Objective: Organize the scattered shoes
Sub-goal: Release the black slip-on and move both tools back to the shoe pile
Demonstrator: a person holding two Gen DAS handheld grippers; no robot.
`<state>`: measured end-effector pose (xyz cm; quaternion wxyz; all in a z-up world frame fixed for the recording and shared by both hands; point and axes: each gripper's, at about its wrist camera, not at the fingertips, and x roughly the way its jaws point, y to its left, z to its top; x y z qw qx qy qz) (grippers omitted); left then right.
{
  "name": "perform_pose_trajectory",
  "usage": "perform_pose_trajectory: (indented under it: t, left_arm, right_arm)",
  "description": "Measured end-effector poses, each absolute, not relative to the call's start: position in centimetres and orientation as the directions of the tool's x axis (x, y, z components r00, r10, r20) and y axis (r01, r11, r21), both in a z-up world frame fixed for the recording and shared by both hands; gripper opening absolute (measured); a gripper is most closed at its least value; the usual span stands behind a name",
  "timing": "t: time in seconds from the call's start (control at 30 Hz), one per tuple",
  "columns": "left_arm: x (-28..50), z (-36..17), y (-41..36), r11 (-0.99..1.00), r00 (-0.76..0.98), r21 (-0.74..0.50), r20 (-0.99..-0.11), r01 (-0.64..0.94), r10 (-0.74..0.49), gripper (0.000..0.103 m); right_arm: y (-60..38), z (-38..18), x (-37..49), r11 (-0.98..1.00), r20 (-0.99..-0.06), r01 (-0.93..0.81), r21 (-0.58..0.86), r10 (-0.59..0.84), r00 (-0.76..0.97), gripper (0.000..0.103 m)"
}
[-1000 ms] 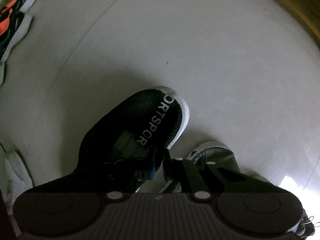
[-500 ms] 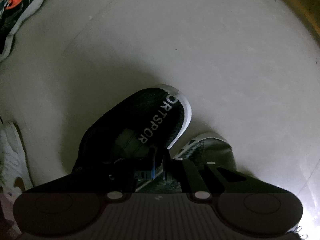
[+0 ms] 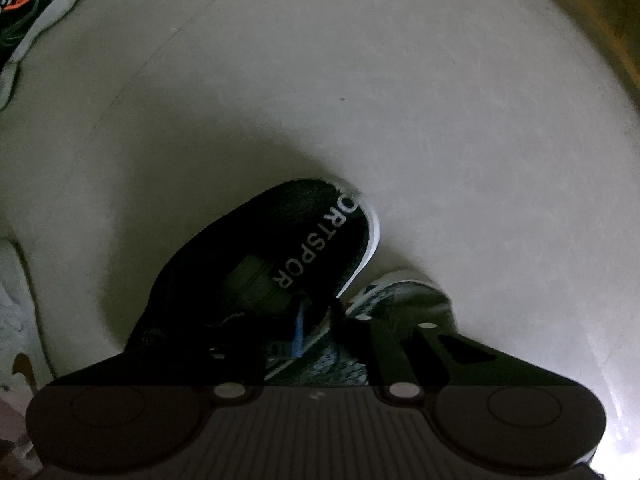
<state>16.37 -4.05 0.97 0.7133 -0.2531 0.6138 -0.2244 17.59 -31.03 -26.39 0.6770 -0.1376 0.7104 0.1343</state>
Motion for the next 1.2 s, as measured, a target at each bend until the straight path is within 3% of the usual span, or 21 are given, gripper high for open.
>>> perform_pose_trajectory:
  t: [0.03, 0.13, 0.43, 0.57, 0.73, 0.97, 1.07, 1.2]
  left_arm:
    - [16.4, 0.9, -4.0, 0.774, 0.148, -0.633, -0.765, 0.012, -0.627, 0.103]
    - [16.6, 0.8, -3.8, 0.787, 0.16, -0.617, -0.775, 0.021, -0.612, 0.103]
    - [17.7, -1.3, 0.9, 0.818, 0.273, -0.574, -0.783, 0.03, -0.559, 0.103]
    - [18.0, -3.4, 6.1, 0.831, 0.353, -0.555, -0.786, -0.044, -0.507, 0.103]
    - [17.8, -6.2, 15.5, 0.888, 0.448, -0.42, -0.841, -0.187, -0.303, 0.103]
    - [17.8, -6.5, 22.7, 0.932, 0.451, -0.224, -0.889, -0.285, -0.076, 0.103]
    - [18.2, -5.8, 23.6, 0.951, 0.452, -0.161, -0.892, -0.264, -0.026, 0.103]
    - [18.4, -4.8, 23.4, 0.933, 0.456, -0.195, -0.889, -0.301, -0.039, 0.103]
  right_arm:
    - [-31.0, -26.2, 17.6, 0.926, -0.999, -0.377, -0.002, -0.019, -0.039, 0.056]
    - [-31.0, -25.2, 17.6, 0.93, -0.999, -0.368, -0.009, -0.02, -0.026, 0.074]
    - [-29.4, -17.9, 15.5, 0.924, -0.998, -0.381, -0.04, -0.015, 0.069, 0.096]
    - [-27.4, -12.8, 11.5, 0.874, -0.989, -0.481, -0.069, 0.001, 0.145, 0.101]
    - [-25.5, -8.6, 6.1, 0.79, -0.966, -0.591, -0.163, -0.005, 0.259, 0.103]
    - [-23.1, -5.7, 2.4, 0.639, -0.866, -0.644, -0.421, -0.071, 0.496, 0.103]
    - [-22.8, -5.6, 2.8, 0.637, -0.853, -0.639, -0.431, -0.058, 0.518, 0.103]
    - [-24.4, -5.2, 4.0, 0.711, -0.874, -0.605, -0.358, -0.027, 0.485, 0.103]
